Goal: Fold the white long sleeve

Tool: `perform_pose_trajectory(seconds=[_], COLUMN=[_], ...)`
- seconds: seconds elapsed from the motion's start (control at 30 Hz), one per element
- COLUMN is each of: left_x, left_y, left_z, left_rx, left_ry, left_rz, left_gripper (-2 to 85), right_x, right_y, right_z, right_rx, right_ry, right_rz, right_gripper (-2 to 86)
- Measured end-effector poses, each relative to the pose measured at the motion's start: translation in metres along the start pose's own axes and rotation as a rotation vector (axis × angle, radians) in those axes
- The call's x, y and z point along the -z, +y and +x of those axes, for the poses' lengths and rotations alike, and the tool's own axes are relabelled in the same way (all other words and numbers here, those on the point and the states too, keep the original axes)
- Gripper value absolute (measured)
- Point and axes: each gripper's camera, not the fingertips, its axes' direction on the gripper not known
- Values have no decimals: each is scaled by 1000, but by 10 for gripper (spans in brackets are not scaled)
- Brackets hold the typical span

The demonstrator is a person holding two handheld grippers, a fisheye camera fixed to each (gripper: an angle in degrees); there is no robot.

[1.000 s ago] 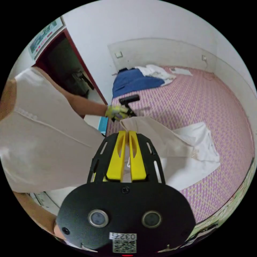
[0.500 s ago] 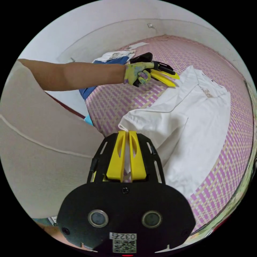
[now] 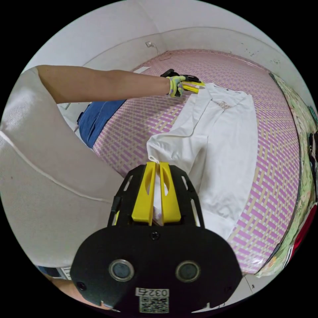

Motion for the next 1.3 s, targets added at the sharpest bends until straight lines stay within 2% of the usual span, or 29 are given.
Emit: perform_pose_trajectory(seconds=[0.13, 0.3, 0.43, 0.53, 0.73, 0.83, 0.9, 0.97, 1.0, 1.1, 1.17, 1.3], left_x=[-4, 1, -13, -15, -20, -41, -45, -44, -42, -26, -20, -24], left_y=[-25, -44, -51, -56, -62, -59, -58, -58, -58, -55, -53, -56], left_z=[-17, -30, -83, -94, -70, -88, -95, -101, -101, -101, -98, -94], left_rx=[3, -129, -1, 13, -131, -69, -57, -53, -59, -95, -126, -118], left_ry=[55, -6, -41, -50, -163, -189, -148, -105, -88, 4, 43, -5], left_rz=[12, -69, -203, -246, -257, -267, -248, -236, -229, -165, -144, -155], left_gripper=[5, -8, -9, -9, -9, -8, -6, 0, 2, 20, 26, 29], right_x=[21, 68, 23, -28, 14, -6, -46, -91, -95, -58, -16, -11], right_y=[2, 9, 32, 49, 60, 81, 92, 102, 104, 117, 118, 71], right_z=[-14, -72, -92, -86, -104, -100, -88, -70, -66, -43, -4, 68], right_rx=[-18, 93, 99, 41, -18, -95, -148, -203, -215, -259, -325, -349], right_ry=[32, 216, 250, 260, 332, 255, 174, -61, -114, -165, -141, -53], right_rz=[10, 39, -103, -225, -79, -69, -160, -348, -371, -235, -39, 59], right_gripper=[-5, -7, -7, -7, -6, 2, 25, 70, 76, 67, 65, 64])
